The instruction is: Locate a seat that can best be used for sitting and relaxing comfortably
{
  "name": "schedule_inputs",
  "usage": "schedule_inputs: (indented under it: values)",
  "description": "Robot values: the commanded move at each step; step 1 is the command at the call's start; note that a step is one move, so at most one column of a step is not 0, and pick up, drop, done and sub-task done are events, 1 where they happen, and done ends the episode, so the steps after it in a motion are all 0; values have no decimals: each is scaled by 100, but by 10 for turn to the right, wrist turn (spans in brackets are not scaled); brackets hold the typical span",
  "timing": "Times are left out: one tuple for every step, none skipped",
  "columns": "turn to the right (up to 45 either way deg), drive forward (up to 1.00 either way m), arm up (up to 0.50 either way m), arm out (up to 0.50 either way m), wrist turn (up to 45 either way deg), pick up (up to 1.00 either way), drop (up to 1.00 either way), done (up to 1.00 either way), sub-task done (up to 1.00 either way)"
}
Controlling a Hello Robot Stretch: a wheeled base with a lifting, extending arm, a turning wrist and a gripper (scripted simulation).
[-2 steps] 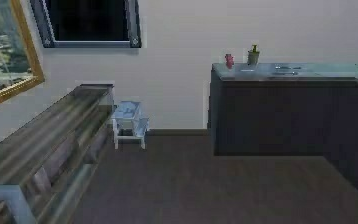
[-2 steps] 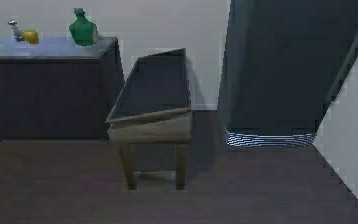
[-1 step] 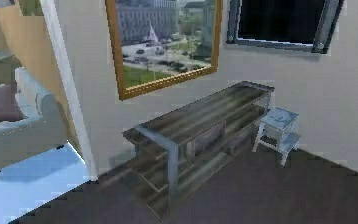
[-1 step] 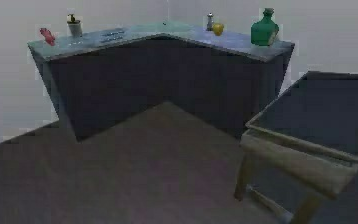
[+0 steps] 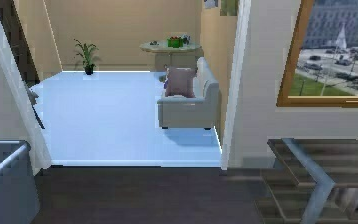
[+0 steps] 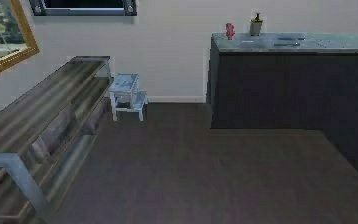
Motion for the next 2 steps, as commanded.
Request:
schedule_inputs:
  values:
    - [-30,0,0,0,0,0,0,0,0]
    - [0,40,0,0,0,0,0,0,0]
